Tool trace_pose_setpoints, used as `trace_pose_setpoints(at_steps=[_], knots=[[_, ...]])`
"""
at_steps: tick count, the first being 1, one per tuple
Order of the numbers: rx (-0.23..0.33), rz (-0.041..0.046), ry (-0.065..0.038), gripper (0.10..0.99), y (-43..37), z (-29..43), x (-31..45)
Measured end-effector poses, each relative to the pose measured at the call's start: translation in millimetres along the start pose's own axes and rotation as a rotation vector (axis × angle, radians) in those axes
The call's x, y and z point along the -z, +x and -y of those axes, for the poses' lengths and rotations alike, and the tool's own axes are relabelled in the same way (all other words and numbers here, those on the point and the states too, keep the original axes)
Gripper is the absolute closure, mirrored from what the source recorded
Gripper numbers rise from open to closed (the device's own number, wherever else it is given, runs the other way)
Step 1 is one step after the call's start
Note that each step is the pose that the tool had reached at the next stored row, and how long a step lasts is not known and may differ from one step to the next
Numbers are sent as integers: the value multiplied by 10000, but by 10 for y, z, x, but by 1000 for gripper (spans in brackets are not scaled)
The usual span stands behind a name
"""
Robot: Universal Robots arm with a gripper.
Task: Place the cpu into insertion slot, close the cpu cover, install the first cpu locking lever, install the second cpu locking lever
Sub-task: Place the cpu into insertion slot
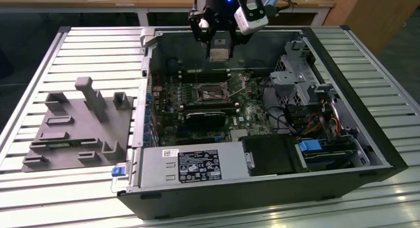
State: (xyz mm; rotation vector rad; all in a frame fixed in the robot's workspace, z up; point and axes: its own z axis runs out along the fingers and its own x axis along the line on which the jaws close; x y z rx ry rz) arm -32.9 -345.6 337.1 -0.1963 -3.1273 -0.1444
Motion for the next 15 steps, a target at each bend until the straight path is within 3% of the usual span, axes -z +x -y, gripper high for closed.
trace_pose_setpoints(at_steps=[15], knots=[[-1900,175,-21,549,0,3,-30]])
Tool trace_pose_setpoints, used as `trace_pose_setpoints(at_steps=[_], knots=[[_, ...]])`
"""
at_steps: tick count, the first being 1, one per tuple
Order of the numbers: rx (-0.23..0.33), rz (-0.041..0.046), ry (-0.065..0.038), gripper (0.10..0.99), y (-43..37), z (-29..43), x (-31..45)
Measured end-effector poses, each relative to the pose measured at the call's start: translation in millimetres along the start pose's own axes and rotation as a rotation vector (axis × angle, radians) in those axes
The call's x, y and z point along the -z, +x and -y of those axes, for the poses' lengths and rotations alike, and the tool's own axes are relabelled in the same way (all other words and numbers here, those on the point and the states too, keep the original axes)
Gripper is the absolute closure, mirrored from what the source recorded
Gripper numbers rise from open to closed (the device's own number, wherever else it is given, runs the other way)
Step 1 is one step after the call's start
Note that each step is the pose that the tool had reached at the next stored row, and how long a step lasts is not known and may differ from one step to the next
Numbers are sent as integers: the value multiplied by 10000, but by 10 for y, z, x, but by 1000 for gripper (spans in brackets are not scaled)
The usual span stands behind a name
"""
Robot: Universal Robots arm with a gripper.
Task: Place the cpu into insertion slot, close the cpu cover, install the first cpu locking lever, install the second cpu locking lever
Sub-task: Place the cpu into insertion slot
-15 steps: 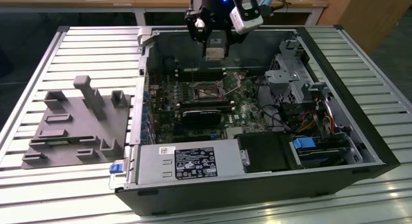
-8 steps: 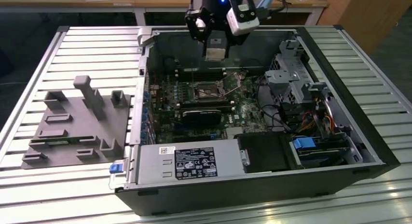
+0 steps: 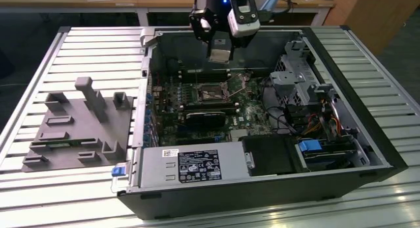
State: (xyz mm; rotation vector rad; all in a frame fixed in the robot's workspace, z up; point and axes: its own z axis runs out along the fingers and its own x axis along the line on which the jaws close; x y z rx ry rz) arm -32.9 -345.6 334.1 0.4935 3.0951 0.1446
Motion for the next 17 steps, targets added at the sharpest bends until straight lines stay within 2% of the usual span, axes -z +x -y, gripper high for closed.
trace_pose_setpoints(at_steps=[8,17], knots=[[-705,64,-8,549,0,1,-9],[-1217,112,-13,549,0,2,-15]])
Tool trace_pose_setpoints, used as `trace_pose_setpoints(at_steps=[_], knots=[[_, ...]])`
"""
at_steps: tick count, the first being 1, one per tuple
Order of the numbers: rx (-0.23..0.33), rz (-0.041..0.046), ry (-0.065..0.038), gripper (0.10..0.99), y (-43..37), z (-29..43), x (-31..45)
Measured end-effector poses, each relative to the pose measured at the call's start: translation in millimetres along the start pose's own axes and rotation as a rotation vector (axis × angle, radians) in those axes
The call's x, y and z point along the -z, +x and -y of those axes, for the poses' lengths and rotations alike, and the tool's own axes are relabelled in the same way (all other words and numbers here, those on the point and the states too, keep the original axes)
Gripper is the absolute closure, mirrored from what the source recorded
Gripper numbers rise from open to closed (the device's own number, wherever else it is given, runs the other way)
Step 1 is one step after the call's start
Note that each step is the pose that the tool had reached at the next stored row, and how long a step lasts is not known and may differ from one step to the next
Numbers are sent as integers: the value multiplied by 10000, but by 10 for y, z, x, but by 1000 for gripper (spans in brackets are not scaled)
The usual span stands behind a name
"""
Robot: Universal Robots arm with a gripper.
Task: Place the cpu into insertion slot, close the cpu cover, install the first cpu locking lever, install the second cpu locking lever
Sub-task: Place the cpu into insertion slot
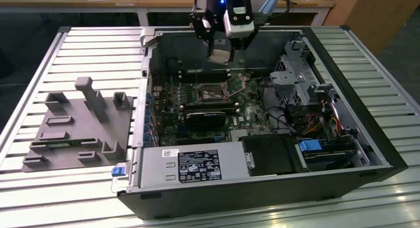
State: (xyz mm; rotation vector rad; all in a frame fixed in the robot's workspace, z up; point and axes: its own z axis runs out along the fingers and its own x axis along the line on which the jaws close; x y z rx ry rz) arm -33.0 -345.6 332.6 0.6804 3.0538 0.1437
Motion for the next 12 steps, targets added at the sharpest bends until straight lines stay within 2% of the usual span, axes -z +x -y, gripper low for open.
trace_pose_setpoints(at_steps=[12], knots=[[-989,91,-11,549,0,1,-10]])
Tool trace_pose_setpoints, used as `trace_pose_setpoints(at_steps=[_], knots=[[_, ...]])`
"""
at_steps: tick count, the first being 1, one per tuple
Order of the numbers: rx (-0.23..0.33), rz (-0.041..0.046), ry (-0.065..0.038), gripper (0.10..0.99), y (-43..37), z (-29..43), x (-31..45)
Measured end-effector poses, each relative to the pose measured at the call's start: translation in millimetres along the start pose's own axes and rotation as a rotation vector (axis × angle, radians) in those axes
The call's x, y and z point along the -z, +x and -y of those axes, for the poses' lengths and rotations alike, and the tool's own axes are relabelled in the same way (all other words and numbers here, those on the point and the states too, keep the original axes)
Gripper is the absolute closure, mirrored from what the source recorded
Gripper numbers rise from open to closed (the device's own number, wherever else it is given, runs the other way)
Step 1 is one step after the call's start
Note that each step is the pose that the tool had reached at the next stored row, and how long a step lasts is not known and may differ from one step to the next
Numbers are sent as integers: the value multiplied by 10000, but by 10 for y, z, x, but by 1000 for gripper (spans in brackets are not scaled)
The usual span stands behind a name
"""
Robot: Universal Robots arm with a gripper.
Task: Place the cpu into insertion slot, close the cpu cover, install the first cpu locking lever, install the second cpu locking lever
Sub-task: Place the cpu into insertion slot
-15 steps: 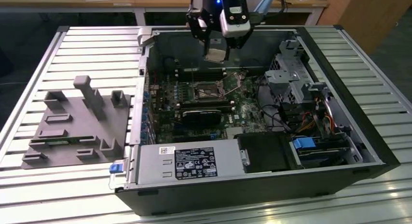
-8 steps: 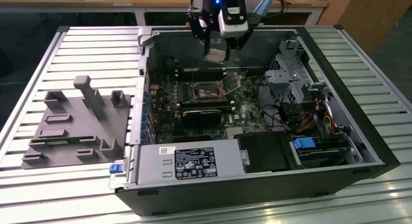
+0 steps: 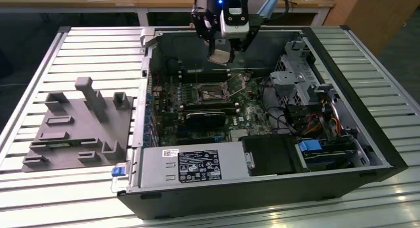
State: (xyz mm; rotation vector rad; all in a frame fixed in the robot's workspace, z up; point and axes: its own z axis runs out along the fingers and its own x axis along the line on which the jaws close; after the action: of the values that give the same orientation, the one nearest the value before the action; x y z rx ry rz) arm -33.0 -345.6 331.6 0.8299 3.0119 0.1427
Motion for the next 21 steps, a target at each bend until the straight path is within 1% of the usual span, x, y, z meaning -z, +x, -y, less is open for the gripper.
trace_pose_setpoints(at_steps=[21], knots=[[-1854,170,-20,549,0,1,-13]])
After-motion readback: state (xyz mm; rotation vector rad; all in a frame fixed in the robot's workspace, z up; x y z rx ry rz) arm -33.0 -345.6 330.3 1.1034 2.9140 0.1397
